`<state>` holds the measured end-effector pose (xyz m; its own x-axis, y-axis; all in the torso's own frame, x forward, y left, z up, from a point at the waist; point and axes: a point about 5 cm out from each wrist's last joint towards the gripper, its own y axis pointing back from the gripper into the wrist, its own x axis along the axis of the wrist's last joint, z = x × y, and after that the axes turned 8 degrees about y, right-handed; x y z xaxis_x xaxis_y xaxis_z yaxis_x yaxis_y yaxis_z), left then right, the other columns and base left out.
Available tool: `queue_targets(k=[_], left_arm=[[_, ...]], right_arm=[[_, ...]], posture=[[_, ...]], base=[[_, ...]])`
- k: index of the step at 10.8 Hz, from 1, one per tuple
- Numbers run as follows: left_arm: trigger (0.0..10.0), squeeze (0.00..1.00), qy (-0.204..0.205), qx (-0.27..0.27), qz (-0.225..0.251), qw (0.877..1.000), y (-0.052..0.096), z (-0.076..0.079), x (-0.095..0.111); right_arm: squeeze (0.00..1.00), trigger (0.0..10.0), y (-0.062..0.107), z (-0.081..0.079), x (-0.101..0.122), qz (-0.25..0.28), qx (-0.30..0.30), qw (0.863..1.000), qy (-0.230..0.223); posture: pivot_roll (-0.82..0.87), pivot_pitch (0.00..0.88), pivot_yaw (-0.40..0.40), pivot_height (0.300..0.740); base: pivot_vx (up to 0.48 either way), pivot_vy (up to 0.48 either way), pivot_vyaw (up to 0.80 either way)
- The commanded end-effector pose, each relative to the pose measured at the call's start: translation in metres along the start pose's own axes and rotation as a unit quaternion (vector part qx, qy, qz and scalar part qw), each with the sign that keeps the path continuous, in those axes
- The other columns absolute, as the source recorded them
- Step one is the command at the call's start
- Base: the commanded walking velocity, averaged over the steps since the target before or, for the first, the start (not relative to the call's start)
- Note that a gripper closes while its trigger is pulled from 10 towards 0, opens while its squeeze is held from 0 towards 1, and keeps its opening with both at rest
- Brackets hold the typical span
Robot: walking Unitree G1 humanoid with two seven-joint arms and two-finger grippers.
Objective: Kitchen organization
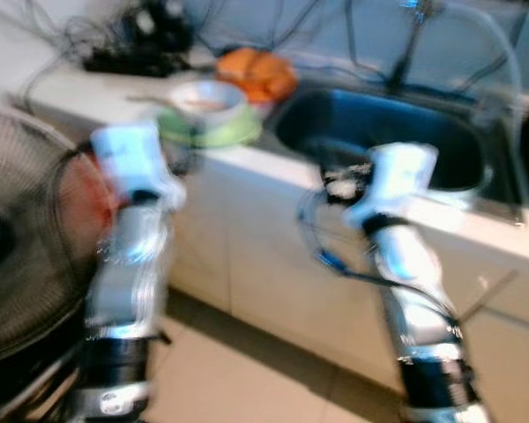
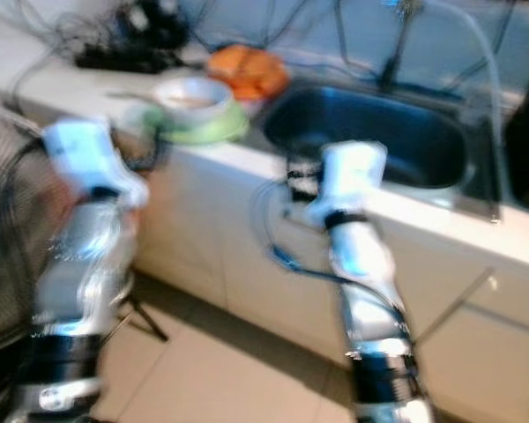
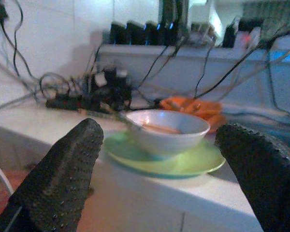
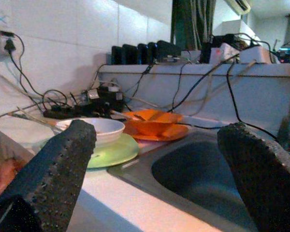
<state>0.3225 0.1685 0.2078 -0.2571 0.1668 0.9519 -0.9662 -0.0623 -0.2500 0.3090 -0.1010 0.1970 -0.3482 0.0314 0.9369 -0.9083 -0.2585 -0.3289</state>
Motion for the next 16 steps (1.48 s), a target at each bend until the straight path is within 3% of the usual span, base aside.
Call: queue_targets(k=[1, 4, 11, 16], left_arm=[[10.0, 0.0, 0.01, -0.021, -0.008, 1.0, 0.001, 0.015, -0.002], [10.0, 0.0, 0.009, -0.024, -0.007, 1.0, 0.001, 0.016, -0.001], [10.0, 0.0, -0.003, 0.0, -0.038, 0.999, 0.029, 0.004, -0.006], [10.0, 0.0, -0.007, -0.007, -0.042, 0.999, 0.032, 0.008, -0.002]], right_arm=[[0.0, 10.0, 0.004, 0.014, -0.002, -0.007, -0.022, 1.0, 0.01], [0.0, 10.0, 0.004, 0.013, -0.002, -0.007, -0.022, 1.0, 0.009], [0.0, 10.0, 0.03, 0.006, -0.016, -0.054, -0.006, 0.998, 0.0], [0.0, 10.0, 0.033, 0.01, -0.019, -0.069, -0.012, 0.998, 0.005]], posture=[[-0.01, 0.021, -0.035, 0.74], [-0.01, 0.023, -0.036, 0.74], [0.02, 0.141, -0.065, 0.74], [0.02, 0.194, -0.062, 0.74]], base=[[0.322, 0.0, 0.0], [0.325, 0.0, 0.0], [0.307, 0.0, 0.0], [0.0, 0.0, 0.0]])
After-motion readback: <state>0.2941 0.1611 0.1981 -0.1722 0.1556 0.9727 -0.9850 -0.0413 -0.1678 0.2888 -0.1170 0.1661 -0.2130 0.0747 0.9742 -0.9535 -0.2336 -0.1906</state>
